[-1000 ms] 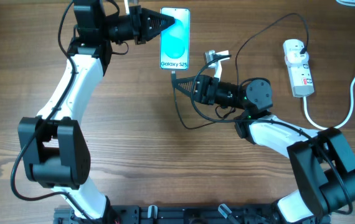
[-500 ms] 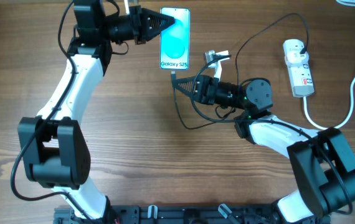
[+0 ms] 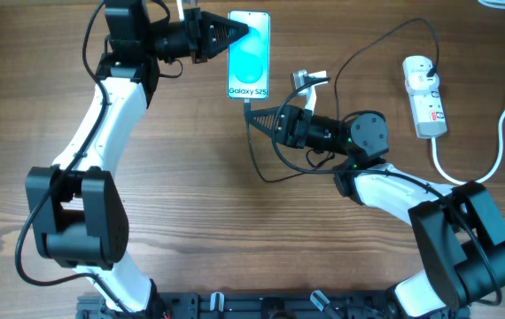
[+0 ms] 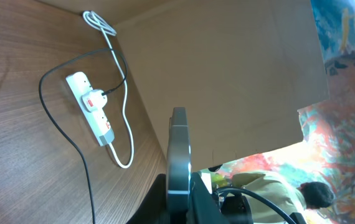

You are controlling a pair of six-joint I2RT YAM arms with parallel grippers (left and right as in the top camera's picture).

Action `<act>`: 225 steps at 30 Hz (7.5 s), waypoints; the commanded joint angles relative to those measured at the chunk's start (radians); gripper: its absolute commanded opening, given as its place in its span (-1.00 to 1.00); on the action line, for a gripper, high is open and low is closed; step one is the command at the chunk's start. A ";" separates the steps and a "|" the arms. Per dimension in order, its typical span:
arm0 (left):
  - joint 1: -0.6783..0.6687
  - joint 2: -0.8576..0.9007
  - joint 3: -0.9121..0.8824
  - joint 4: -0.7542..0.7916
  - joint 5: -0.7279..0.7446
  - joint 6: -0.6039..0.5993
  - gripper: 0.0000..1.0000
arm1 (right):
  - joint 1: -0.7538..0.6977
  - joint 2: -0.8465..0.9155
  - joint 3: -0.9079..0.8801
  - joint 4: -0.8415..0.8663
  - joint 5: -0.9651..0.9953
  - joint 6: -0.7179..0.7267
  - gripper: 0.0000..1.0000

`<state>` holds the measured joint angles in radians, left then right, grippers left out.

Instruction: Plug charger to phone and switch on socket

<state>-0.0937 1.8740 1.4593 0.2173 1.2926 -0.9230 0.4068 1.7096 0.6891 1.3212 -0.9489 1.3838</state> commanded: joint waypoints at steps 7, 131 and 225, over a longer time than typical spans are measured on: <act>-0.001 -0.010 0.011 0.004 0.020 -0.002 -0.92 | -0.003 0.003 0.017 -0.035 0.000 0.004 -0.91; -0.222 0.010 0.011 -0.798 -0.576 0.549 -0.92 | -0.373 -0.173 0.104 -0.868 -0.086 -0.623 0.98; -0.072 -1.217 -0.031 -1.699 -1.538 0.441 0.13 | -0.612 -0.543 0.343 -2.041 0.807 -0.703 -0.91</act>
<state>-0.1631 0.7349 1.4326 -1.4769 -0.2142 -0.4793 -0.0990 1.0931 0.8902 -0.6697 -0.1673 0.6586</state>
